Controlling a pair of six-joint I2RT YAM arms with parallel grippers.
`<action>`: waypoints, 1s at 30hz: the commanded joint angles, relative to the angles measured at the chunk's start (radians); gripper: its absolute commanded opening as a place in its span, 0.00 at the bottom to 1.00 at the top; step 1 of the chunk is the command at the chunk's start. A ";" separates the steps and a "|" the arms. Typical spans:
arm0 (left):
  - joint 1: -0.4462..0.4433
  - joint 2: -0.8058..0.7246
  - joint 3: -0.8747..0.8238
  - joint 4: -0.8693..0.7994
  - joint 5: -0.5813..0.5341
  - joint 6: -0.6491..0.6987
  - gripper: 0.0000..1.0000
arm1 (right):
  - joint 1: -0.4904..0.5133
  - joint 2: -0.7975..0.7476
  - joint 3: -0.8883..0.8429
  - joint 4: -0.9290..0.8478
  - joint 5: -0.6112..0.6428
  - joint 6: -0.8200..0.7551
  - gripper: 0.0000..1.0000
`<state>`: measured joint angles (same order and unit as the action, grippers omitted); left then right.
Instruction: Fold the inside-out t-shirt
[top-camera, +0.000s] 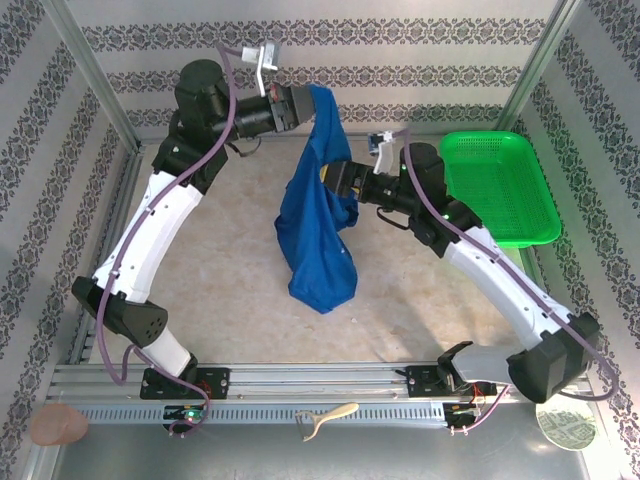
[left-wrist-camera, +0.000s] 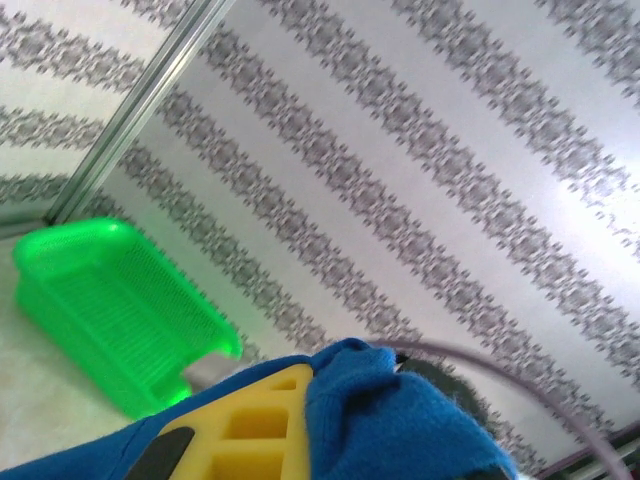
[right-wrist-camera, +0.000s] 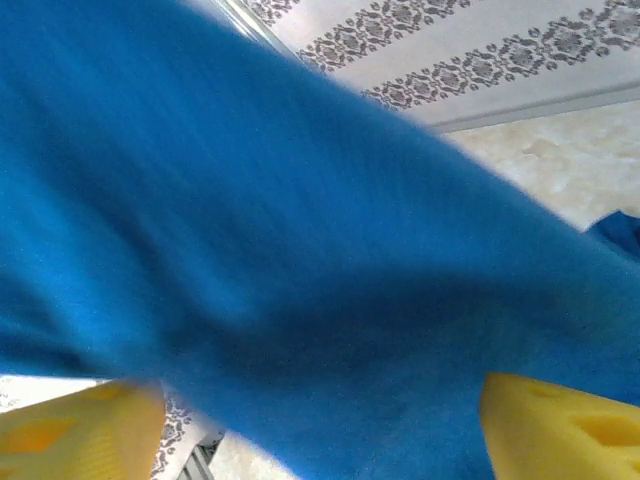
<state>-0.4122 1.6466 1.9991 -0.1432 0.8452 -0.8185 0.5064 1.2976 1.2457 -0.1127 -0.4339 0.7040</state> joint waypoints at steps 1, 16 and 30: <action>-0.009 0.059 0.100 0.158 0.009 -0.142 0.00 | -0.001 0.064 0.040 0.074 0.036 0.000 0.69; 0.034 0.241 0.310 -0.252 -0.115 -0.031 0.43 | -0.102 0.030 0.187 0.031 0.030 -0.003 0.00; 0.079 0.171 -0.562 -0.284 -0.419 0.103 0.65 | -0.257 -0.137 -0.239 0.110 0.036 0.069 0.00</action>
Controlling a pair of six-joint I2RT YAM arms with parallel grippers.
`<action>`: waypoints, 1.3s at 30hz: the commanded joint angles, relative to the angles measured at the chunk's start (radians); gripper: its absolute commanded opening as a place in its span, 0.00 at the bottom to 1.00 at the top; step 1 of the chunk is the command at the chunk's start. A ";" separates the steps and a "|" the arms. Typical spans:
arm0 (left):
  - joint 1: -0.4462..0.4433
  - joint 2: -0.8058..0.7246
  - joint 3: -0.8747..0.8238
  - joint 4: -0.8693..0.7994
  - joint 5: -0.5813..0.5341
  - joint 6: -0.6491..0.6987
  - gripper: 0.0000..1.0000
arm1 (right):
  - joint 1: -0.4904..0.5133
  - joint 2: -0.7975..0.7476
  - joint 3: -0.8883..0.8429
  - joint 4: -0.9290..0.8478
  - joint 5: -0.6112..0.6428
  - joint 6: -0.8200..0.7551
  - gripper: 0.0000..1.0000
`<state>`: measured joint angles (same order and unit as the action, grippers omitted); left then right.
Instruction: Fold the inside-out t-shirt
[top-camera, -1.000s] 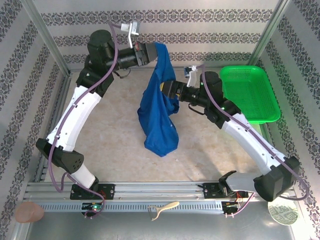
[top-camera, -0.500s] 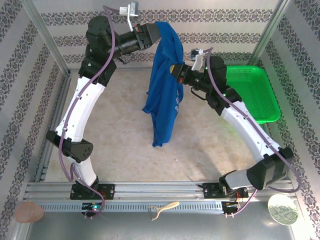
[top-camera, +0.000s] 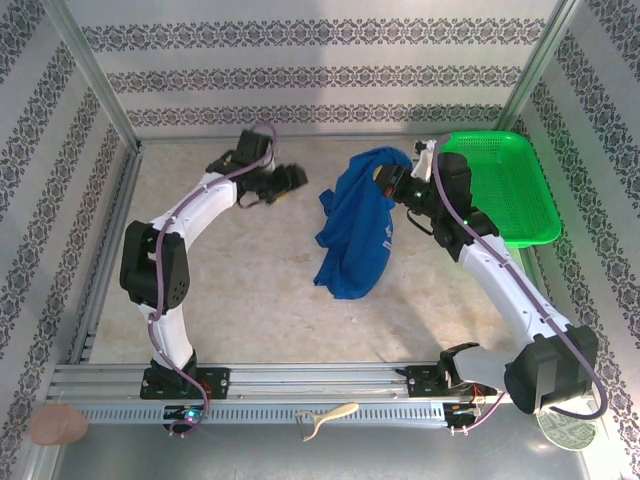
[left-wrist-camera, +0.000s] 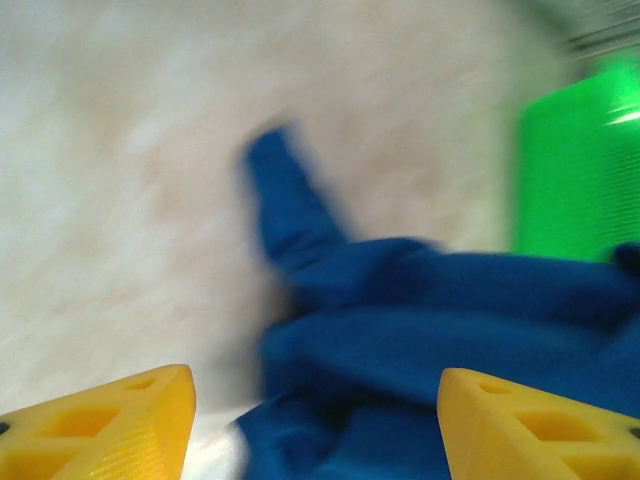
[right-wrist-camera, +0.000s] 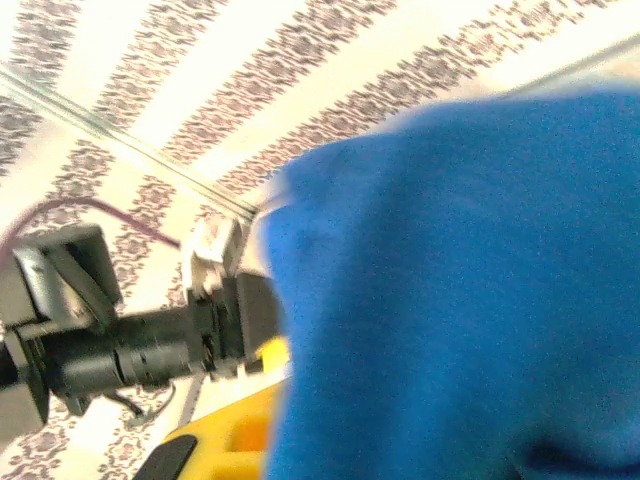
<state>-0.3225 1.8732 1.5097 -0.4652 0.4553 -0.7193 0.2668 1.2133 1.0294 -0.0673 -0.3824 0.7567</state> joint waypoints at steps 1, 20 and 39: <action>-0.020 -0.048 -0.105 0.060 -0.022 -0.008 0.64 | -0.022 -0.060 -0.031 0.063 -0.019 0.019 0.00; -0.218 -0.004 -0.180 0.081 -0.176 -0.104 0.51 | -0.051 -0.101 -0.040 0.027 -0.017 0.029 0.00; -0.265 0.072 -0.154 0.067 -0.173 -0.099 0.39 | -0.051 -0.108 -0.024 0.027 -0.019 0.035 0.00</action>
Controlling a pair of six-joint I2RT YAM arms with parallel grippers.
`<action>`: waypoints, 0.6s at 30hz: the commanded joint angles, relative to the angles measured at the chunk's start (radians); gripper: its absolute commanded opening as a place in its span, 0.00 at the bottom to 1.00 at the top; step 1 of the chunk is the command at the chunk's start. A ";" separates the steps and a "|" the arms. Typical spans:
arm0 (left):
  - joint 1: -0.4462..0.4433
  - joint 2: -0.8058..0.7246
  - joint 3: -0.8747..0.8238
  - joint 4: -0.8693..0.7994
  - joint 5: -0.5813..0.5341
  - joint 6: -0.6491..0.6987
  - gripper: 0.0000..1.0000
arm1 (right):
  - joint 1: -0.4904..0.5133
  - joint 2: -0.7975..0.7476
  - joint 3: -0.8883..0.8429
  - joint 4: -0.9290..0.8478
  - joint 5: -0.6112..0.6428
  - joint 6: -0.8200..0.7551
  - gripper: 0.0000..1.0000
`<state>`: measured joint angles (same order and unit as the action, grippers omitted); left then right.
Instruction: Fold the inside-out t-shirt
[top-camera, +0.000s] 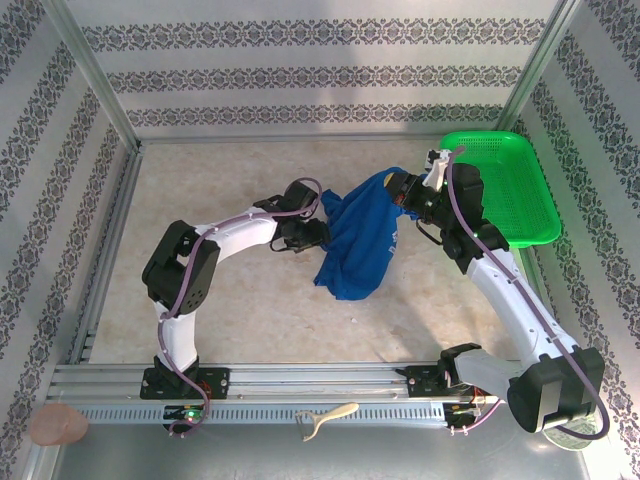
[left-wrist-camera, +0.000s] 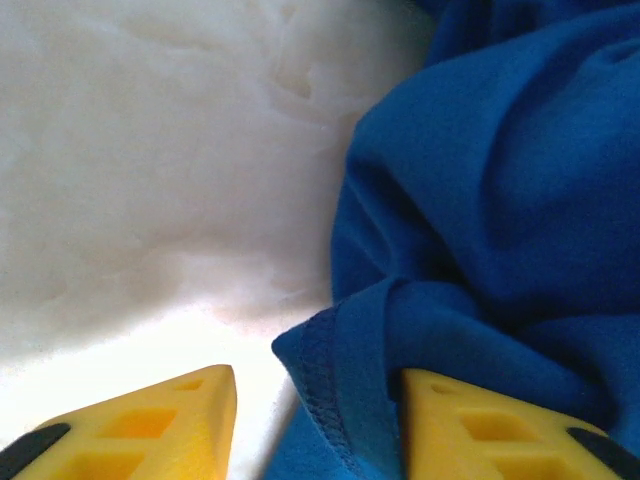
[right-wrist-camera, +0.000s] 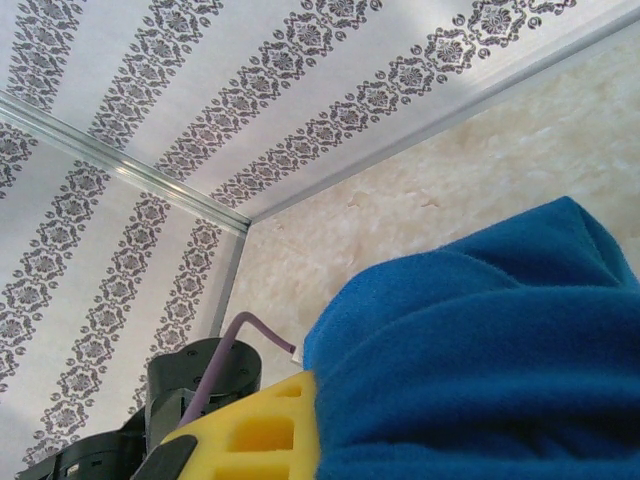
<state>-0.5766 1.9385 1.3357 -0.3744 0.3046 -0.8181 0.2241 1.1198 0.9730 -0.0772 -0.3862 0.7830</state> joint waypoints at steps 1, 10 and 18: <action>-0.012 0.007 0.022 -0.024 -0.025 0.002 0.36 | -0.008 -0.016 0.032 0.036 -0.015 0.009 0.00; 0.032 -0.068 0.099 -0.068 -0.054 0.074 0.00 | -0.047 -0.028 0.075 0.016 -0.025 0.001 0.00; 0.332 -0.343 0.239 0.103 0.224 -0.020 0.00 | -0.215 -0.053 0.179 -0.032 -0.059 0.037 0.00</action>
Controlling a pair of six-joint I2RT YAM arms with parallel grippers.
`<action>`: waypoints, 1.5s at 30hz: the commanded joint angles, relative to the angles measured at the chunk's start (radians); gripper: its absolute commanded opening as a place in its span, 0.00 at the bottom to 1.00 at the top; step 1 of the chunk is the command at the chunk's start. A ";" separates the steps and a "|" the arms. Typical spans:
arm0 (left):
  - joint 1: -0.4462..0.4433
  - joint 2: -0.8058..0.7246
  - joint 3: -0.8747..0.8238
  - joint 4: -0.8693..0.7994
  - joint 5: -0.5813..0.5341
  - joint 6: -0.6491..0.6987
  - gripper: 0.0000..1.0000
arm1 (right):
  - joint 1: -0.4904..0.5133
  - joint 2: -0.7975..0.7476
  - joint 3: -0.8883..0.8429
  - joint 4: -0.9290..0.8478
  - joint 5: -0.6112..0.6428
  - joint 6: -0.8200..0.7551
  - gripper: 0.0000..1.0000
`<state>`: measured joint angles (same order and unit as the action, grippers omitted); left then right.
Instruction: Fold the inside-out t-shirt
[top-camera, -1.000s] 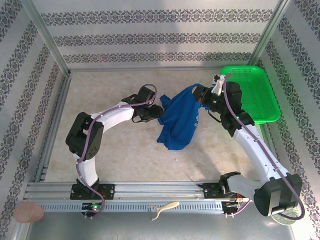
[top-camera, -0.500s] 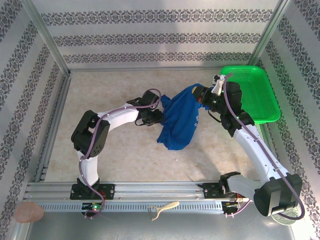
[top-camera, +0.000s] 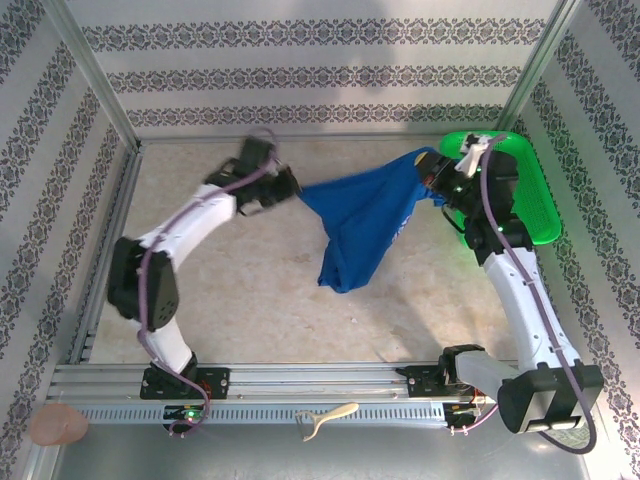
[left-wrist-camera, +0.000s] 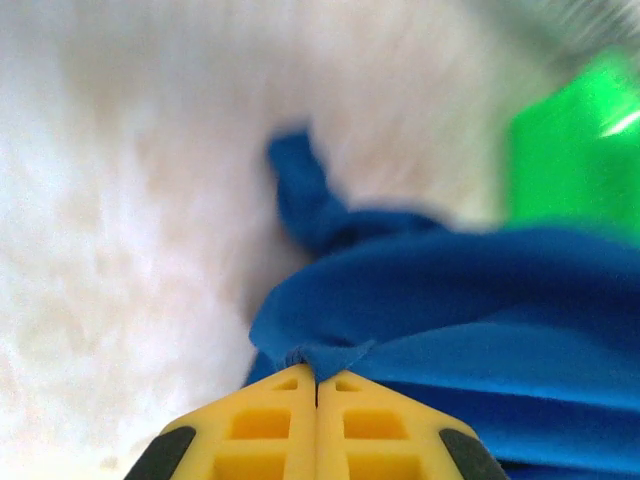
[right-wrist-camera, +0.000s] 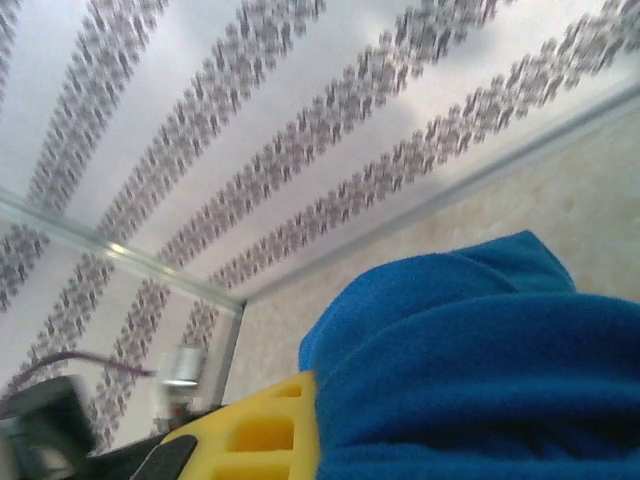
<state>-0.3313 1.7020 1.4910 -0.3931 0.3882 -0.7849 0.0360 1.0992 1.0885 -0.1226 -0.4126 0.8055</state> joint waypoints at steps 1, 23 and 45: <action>0.113 -0.117 0.122 0.137 0.192 -0.075 0.00 | -0.031 -0.032 0.076 0.002 -0.039 0.013 0.00; 0.255 -0.217 0.181 0.183 0.261 -0.299 0.00 | 0.116 -0.044 0.143 -0.157 0.003 0.046 0.00; 0.249 0.074 0.098 -0.008 0.192 0.180 0.57 | 0.131 0.323 0.242 -0.428 0.343 -0.287 0.98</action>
<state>-0.0051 1.8614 1.6550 -0.2703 0.6170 -0.7532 0.1787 1.4803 1.4120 -0.4976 -0.0959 0.5251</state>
